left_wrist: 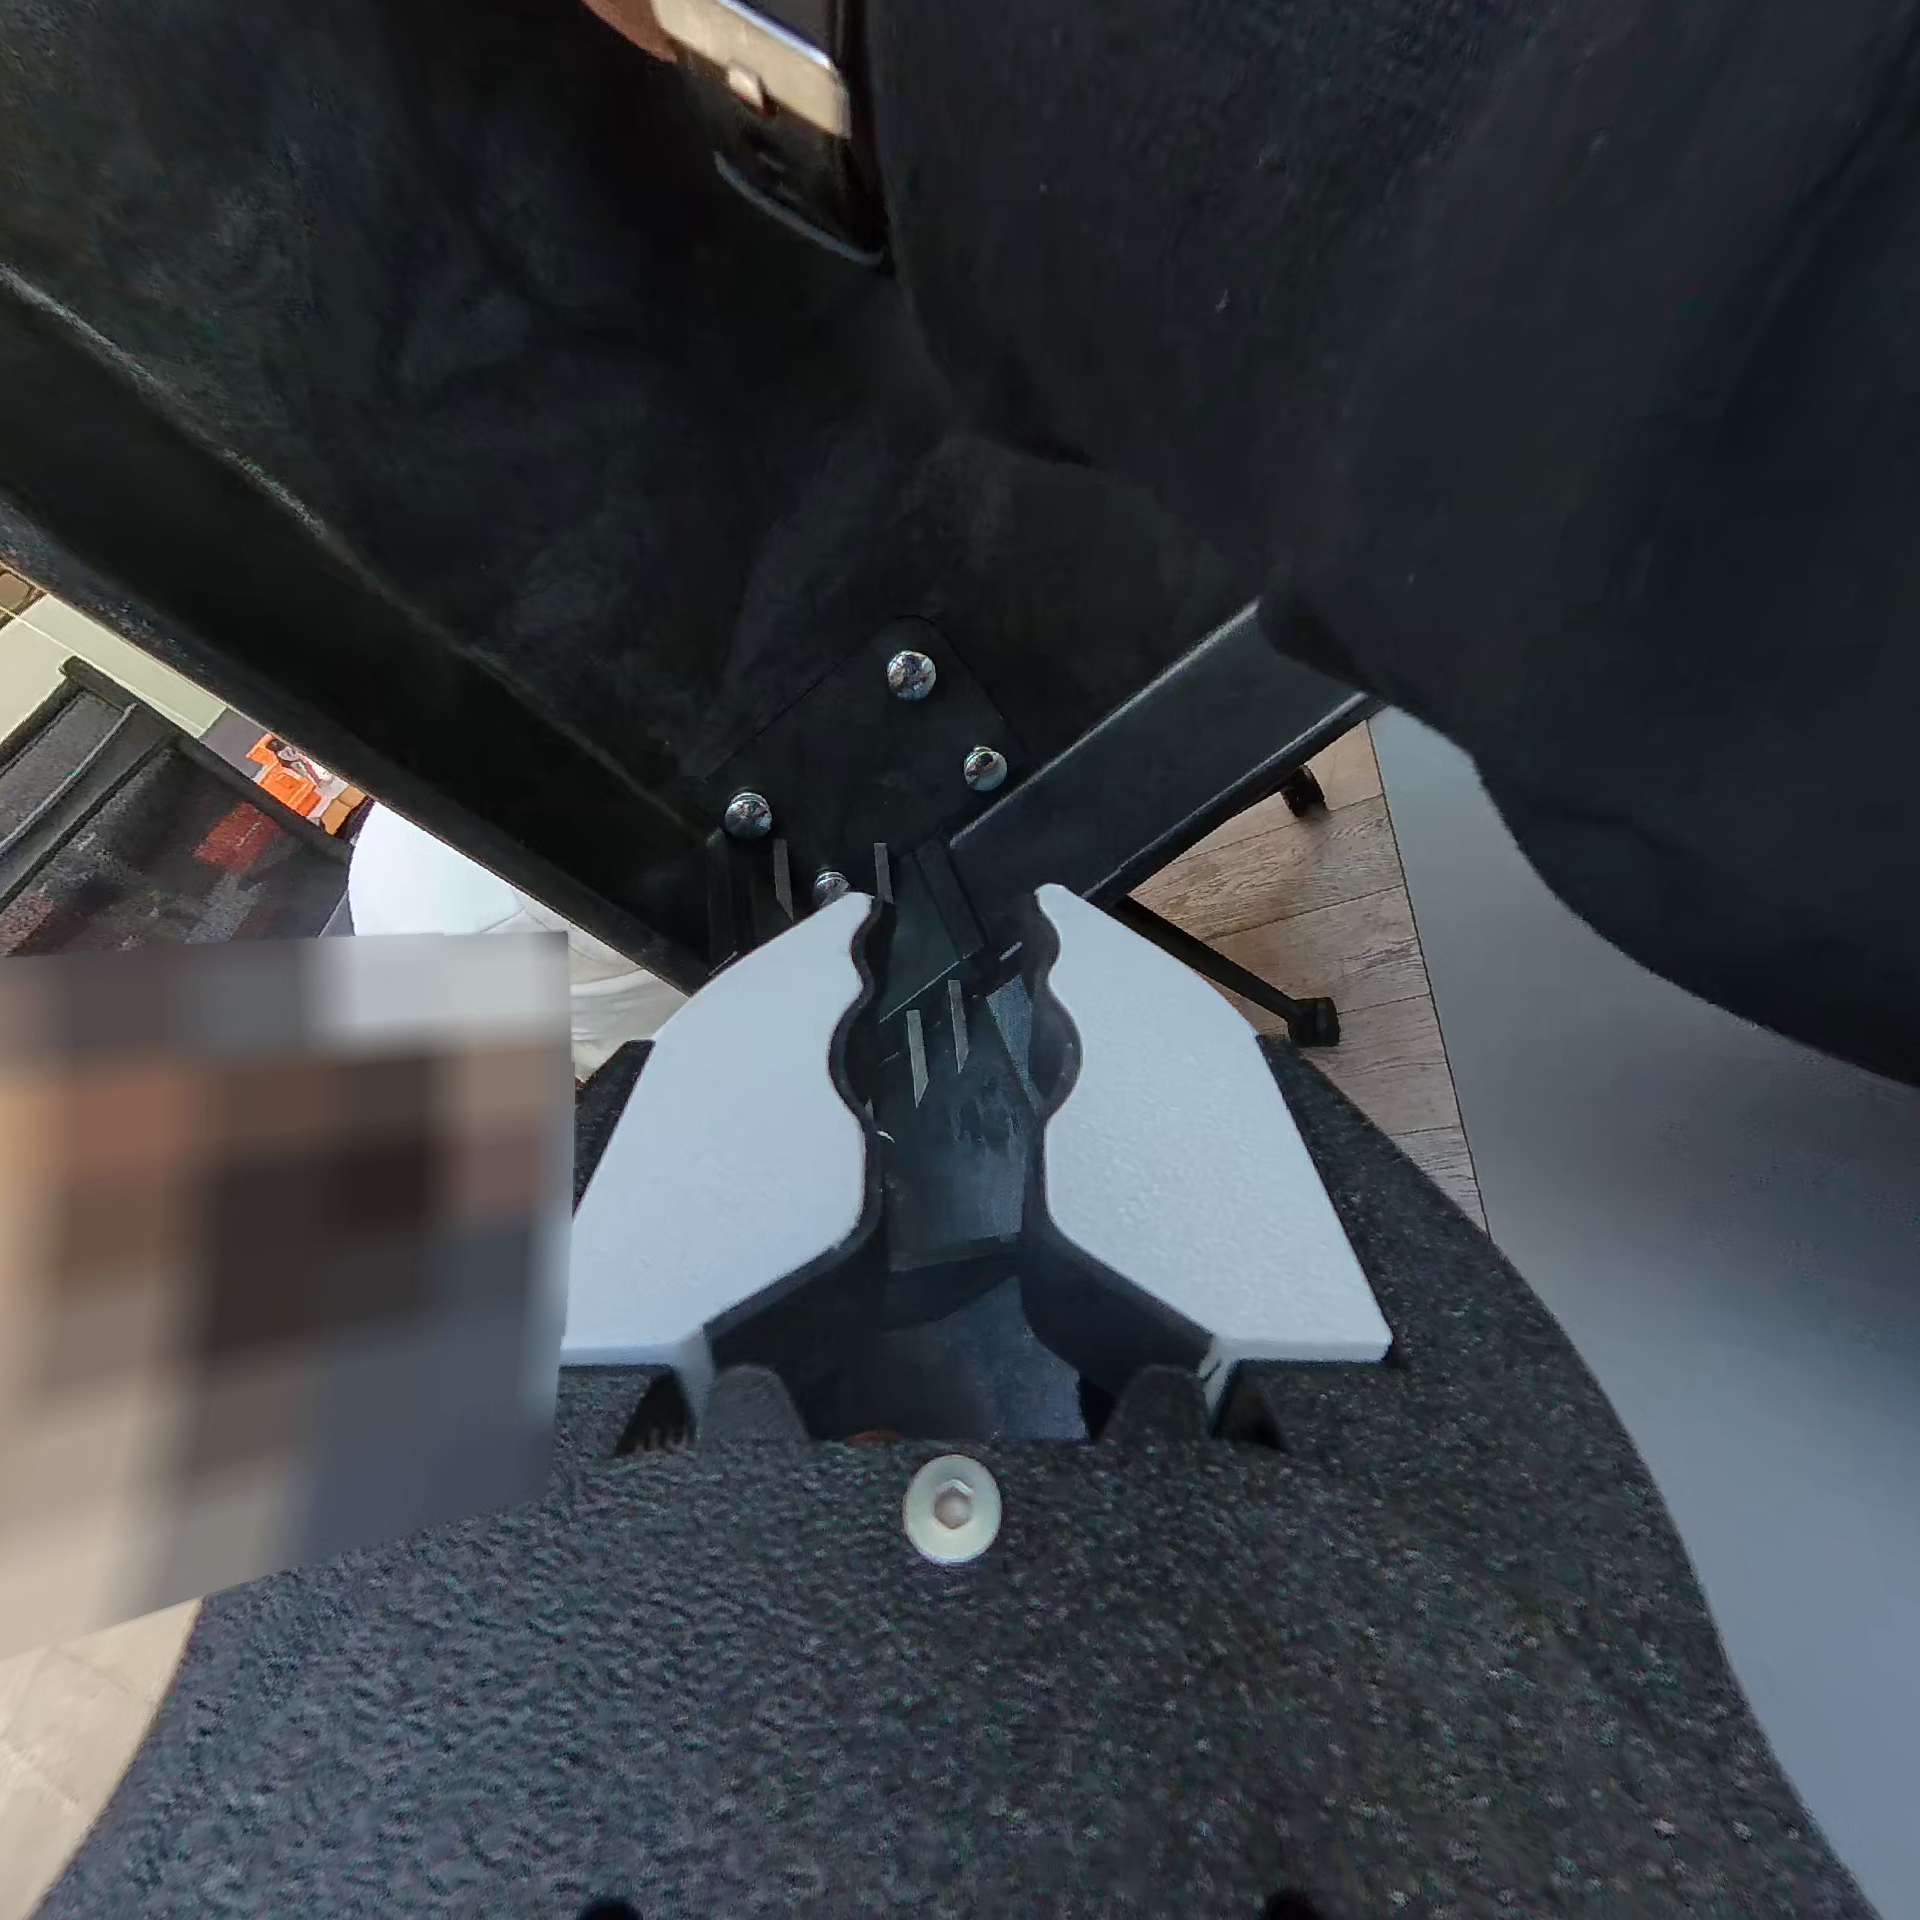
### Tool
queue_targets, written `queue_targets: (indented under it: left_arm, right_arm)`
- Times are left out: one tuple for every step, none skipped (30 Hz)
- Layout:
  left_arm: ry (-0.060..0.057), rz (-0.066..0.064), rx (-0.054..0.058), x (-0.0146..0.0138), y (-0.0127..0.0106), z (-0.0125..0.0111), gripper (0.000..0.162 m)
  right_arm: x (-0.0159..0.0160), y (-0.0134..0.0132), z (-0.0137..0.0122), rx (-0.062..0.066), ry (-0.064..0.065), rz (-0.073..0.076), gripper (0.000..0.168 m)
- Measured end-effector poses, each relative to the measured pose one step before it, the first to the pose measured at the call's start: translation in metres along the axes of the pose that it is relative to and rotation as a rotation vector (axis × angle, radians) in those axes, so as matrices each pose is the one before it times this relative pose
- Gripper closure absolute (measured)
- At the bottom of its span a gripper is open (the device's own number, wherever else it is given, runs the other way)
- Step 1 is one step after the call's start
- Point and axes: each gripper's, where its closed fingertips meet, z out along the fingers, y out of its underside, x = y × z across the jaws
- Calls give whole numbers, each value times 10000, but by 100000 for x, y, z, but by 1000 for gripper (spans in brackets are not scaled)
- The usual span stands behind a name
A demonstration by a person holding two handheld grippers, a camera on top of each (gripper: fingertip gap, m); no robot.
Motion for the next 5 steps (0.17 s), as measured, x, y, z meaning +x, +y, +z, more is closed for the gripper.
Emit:
queue_targets:
  left_arm:
    - [13,-2,-24,38,-15,5,138]
    - [20,-2,-2,56,-24,-19,138]
    - [14,13,33,51,-37,-45,138]
    - [31,32,-9,80,32,-8,138]
    - [33,9,-37,53,38,6,138]
  right_arm:
    - [-191,-229,235,-103,-62,-159,168]
    - [-3,-319,183,-23,22,-23,168]
    - [-29,-217,195,-50,-23,100,168]
    - [-11,2,256,-149,-13,167,168]
    - [-66,177,290,-205,-52,189,168]
